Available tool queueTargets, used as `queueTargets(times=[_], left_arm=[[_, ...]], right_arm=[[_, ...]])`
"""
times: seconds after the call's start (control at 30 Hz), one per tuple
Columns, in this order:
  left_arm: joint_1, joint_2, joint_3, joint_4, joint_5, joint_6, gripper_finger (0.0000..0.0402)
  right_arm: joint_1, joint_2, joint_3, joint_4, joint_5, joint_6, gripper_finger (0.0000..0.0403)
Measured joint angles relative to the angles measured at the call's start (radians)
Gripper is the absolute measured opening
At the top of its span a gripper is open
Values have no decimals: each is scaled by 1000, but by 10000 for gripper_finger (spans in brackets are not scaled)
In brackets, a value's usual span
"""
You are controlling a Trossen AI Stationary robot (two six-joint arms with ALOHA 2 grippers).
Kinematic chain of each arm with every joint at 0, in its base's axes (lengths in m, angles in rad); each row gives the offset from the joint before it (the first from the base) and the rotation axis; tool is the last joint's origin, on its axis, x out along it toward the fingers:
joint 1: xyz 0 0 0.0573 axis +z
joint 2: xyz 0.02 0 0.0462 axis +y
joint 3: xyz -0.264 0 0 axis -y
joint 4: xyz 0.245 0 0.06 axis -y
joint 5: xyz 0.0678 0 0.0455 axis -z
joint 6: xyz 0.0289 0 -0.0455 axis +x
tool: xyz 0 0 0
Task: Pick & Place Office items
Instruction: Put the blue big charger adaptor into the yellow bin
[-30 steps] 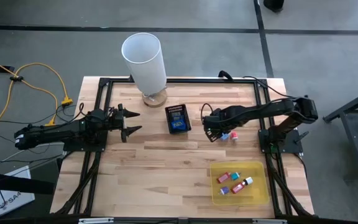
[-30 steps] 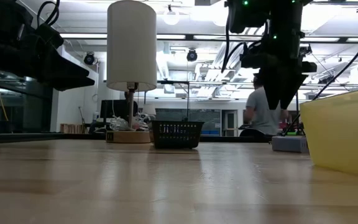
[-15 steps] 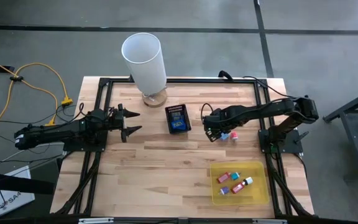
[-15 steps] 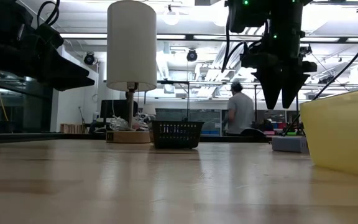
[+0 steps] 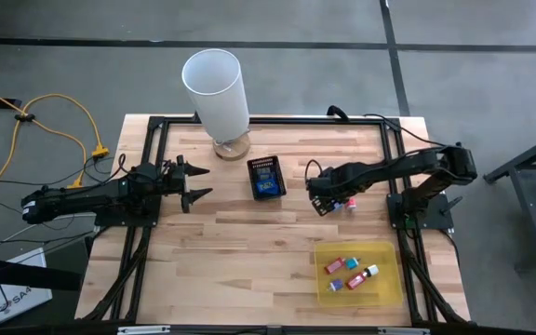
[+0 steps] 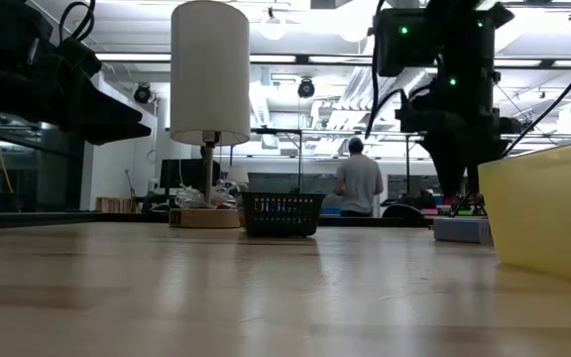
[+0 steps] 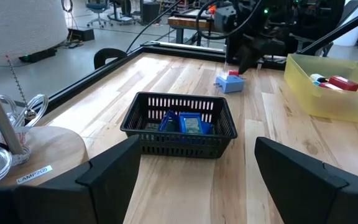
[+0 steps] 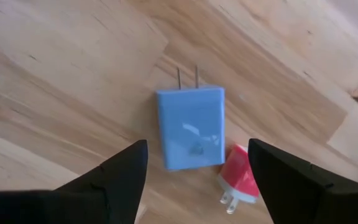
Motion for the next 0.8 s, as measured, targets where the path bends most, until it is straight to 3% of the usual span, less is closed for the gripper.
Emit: queueTargets(times=[0.8], left_arm=[[0,0,0,0,0,0,308]], right_arm=[[-33,0,-162,233,-49,-61,265]])
